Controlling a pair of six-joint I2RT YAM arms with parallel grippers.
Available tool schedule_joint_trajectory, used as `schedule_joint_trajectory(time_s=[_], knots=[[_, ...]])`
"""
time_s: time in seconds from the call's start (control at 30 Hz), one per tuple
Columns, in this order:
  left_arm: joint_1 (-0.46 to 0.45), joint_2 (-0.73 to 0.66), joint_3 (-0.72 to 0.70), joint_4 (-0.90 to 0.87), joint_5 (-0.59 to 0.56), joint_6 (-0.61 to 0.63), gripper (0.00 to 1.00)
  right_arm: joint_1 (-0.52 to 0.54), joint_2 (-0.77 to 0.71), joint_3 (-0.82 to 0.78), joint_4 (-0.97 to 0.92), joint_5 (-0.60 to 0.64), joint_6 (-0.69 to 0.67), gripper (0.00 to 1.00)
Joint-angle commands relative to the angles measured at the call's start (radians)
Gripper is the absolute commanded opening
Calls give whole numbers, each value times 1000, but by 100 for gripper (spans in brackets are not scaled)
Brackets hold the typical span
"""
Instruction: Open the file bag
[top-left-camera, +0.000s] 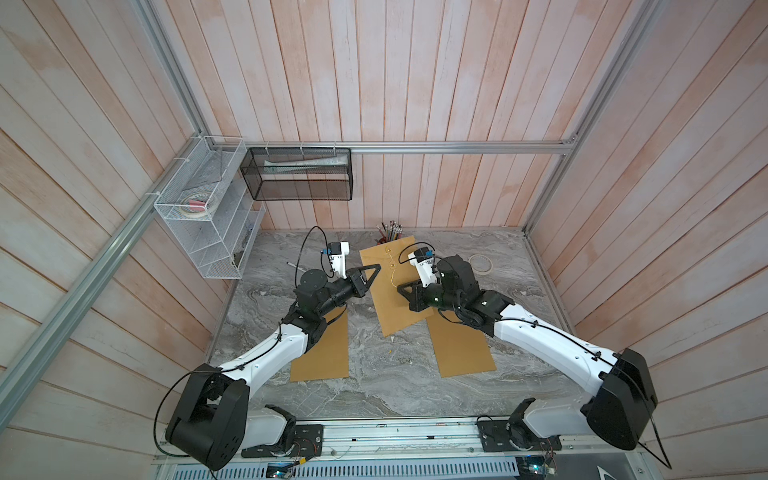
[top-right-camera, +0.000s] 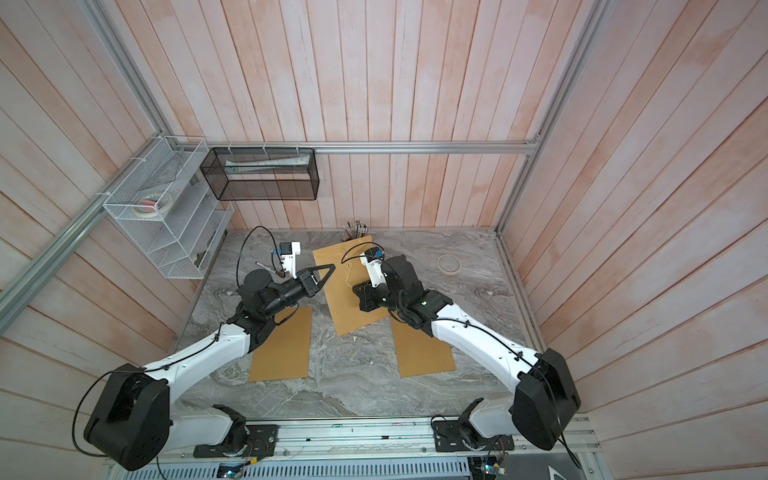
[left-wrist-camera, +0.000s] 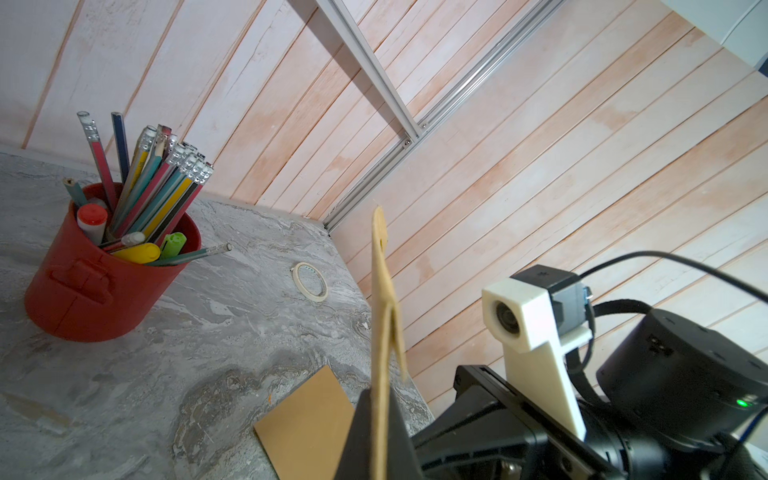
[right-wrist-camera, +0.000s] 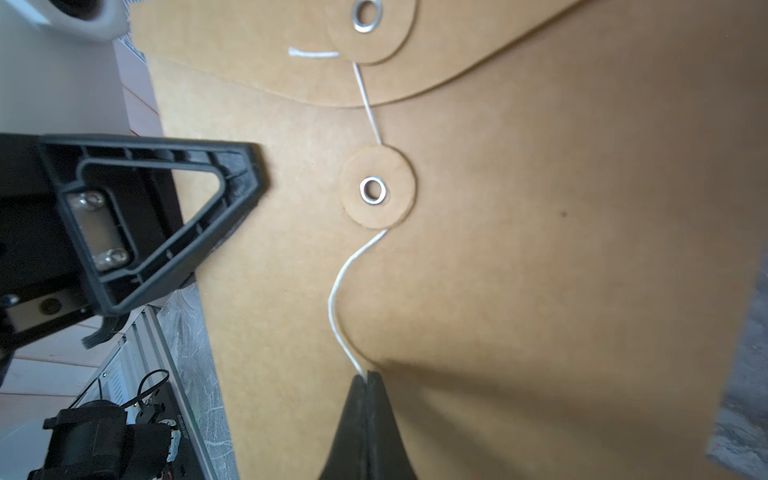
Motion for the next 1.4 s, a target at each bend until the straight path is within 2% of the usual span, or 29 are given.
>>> schedule_joint_trajectory(time_s=[0.0,0.63,1.37], knots=[[7,-23,-6,10,-3,6,0,-23,-35,-14,-27,27,3,0],[6,-41,-17,-2,50,40,0,-120,-43,31,-82,42,-41,0],[-19,-41,-38,8,113,84,0,-128,-19,184,-169,80,-115,0]])
